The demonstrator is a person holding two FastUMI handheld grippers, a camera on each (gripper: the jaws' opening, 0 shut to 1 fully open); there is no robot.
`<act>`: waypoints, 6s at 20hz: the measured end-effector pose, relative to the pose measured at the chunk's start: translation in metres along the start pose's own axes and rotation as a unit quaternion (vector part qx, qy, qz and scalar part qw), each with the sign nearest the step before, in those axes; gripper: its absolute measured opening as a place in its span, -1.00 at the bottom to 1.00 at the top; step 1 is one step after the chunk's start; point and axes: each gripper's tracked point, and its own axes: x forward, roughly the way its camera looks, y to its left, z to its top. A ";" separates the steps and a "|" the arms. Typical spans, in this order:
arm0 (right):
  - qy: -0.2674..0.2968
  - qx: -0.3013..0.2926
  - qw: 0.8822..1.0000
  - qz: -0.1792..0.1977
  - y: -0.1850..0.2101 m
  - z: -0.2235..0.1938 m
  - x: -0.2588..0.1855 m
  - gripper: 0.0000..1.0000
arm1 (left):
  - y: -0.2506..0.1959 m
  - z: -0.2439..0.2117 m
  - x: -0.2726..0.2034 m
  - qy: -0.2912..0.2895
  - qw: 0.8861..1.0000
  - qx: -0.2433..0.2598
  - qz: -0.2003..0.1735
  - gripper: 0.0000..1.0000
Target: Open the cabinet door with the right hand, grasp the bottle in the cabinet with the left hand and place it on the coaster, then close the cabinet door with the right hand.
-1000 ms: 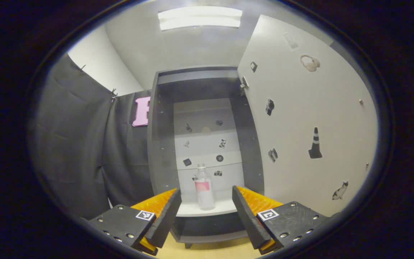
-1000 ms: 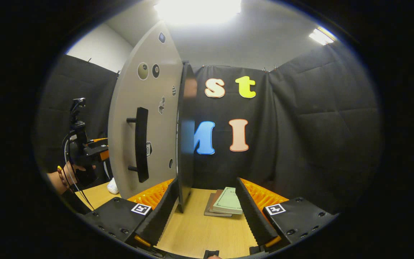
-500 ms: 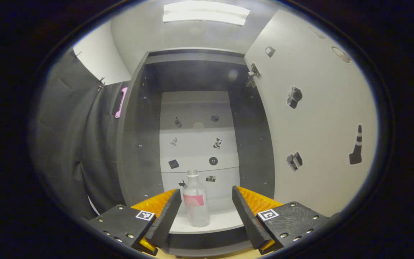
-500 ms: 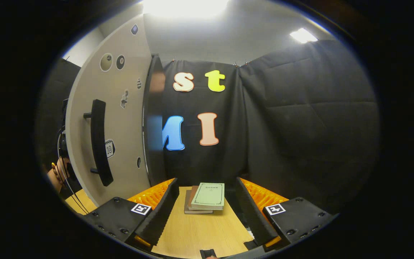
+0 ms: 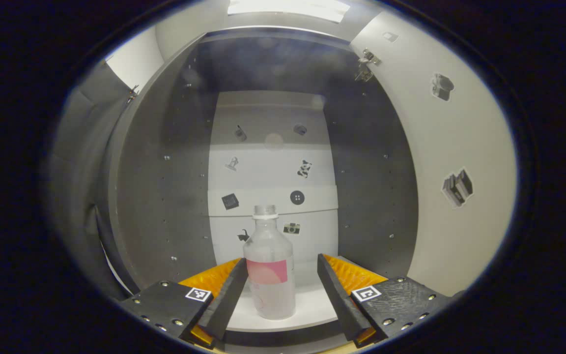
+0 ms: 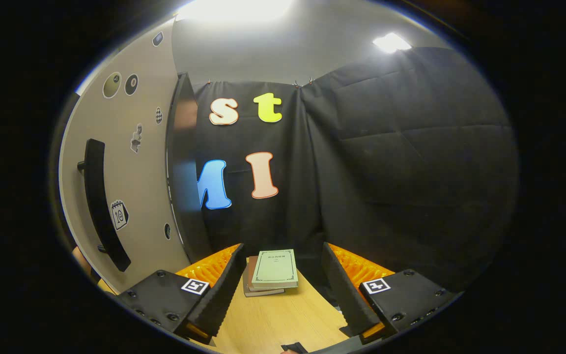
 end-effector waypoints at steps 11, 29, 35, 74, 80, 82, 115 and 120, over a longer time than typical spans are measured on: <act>0.015 -0.019 1.000 0.003 0.002 0.002 0.014 0.95 | 0.014 -0.030 0.027 0.036 0.999 -0.023 -0.002 0.48; 0.021 0.023 0.994 0.104 0.008 -0.001 0.039 0.95 | 0.112 0.015 -0.143 -0.012 0.992 -0.004 0.125 0.48; 0.030 0.019 0.991 0.128 0.011 -0.016 0.045 0.96 | 0.146 -0.014 -0.206 0.002 0.984 -0.002 0.178 0.43; 0.089 -0.033 0.991 0.092 -0.009 -0.089 0.036 0.96 | 0.161 -0.365 -0.345 0.104 0.953 -0.051 0.279 0.45; 0.083 -0.040 0.992 0.087 -0.011 -0.086 0.036 0.96 | 0.149 -0.348 -0.340 0.114 0.955 -0.042 0.270 0.72; 0.074 -0.048 0.992 0.095 -0.007 -0.081 0.035 0.96 | 0.149 -0.331 -0.336 0.108 0.957 -0.039 0.267 0.69; -0.037 -0.018 0.958 0.285 0.182 0.032 -0.018 0.89 | 0.179 -0.043 -0.361 0.006 0.984 0.042 0.175 0.71; -0.044 -0.040 0.952 0.300 0.242 0.025 -0.034 0.89 | 0.207 -0.049 -0.366 0.009 0.986 0.031 0.164 0.74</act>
